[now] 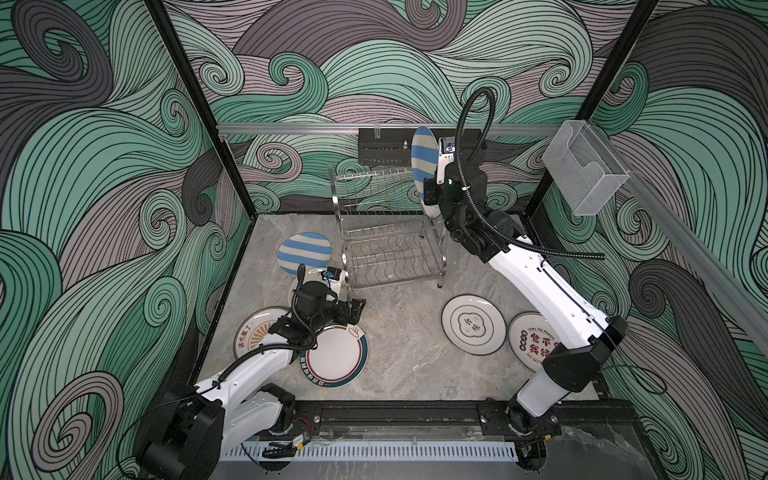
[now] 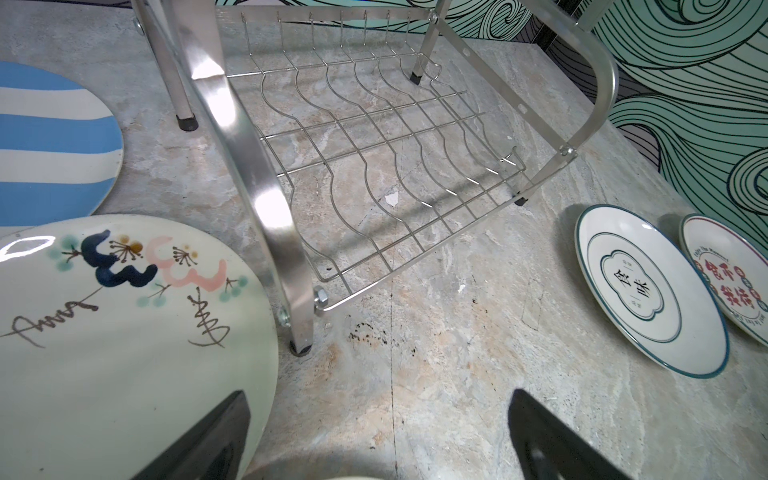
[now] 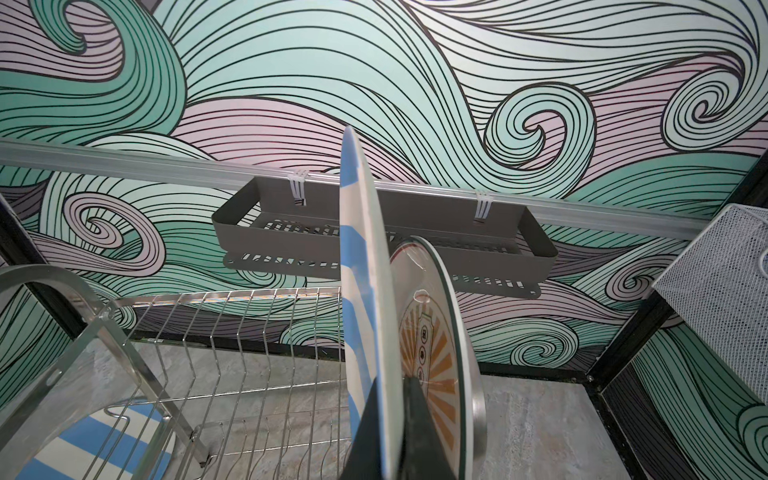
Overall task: Load the plates into the dish rack
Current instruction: 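Carry the striped plate to the rack and lower it beside the sunburst plate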
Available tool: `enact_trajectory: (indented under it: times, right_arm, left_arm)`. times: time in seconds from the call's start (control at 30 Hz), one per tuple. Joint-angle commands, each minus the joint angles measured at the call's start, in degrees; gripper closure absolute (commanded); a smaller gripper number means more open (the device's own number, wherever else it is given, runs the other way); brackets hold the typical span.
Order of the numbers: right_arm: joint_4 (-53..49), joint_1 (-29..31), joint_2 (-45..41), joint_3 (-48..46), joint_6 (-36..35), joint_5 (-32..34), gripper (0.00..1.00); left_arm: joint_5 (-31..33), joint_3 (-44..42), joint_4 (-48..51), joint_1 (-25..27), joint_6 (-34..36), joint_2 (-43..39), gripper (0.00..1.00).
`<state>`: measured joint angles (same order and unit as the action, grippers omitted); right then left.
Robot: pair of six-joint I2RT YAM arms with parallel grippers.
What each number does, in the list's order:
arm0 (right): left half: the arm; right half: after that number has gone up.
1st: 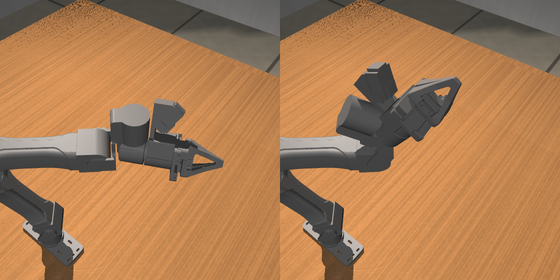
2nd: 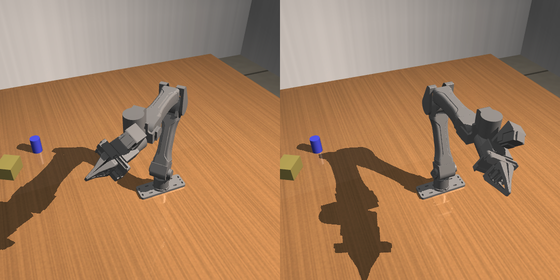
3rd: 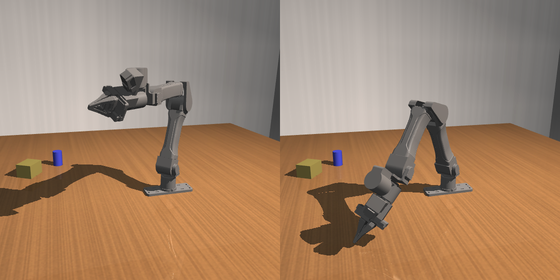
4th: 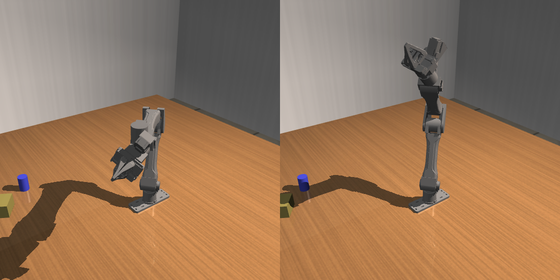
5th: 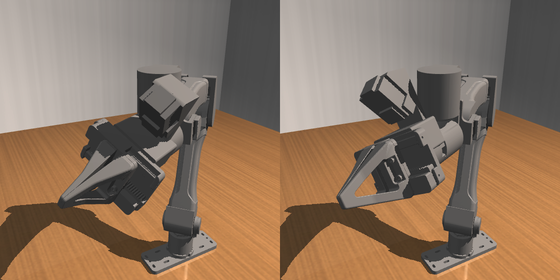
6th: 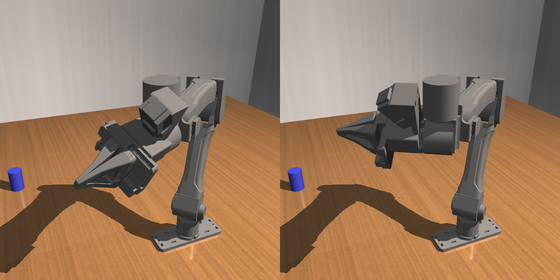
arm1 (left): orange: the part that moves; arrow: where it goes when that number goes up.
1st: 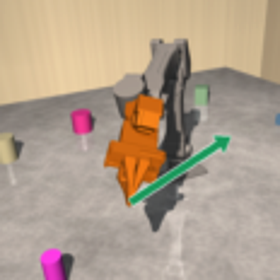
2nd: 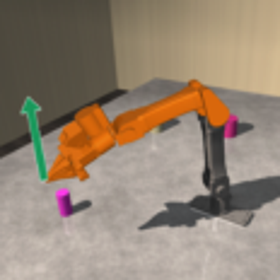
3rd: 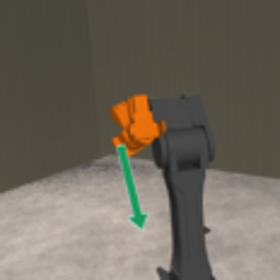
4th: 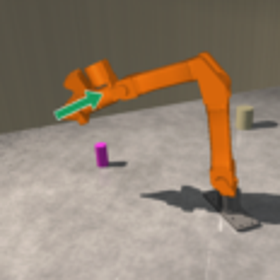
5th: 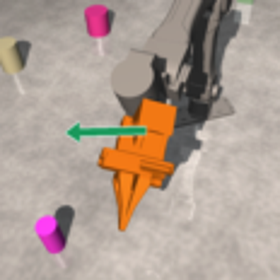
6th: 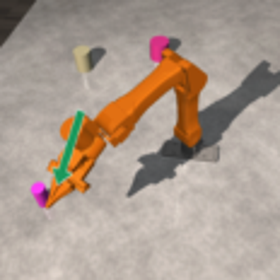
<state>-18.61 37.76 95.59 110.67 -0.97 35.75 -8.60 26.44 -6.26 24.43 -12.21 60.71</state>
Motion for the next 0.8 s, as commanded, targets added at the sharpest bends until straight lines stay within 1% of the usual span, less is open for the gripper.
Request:
enact_trajectory:
  times: [0.0, 0.17, 0.77]
  right_arm:
    - [2.9, -0.8, -0.1, 1.6, 1.9, 0.1, 1.00]
    - [2.1, -2.1, 0.2, 0.3, 4.9, -2.5, 1.00]
    - [2.4, -2.6, 3.3, -0.1, 5.0, -1.9, 1.00]
  left_arm:
    - [-0.2, 0.3, -1.0, -0.4, 0.8, 0.8, 0.01]
    - [-0.3, 0.4, -1.1, -0.4, 0.6, 1.3, 0.01]
    - [0.0, 0.5, -1.3, -0.4, 0.8, 2.3, 0.01]
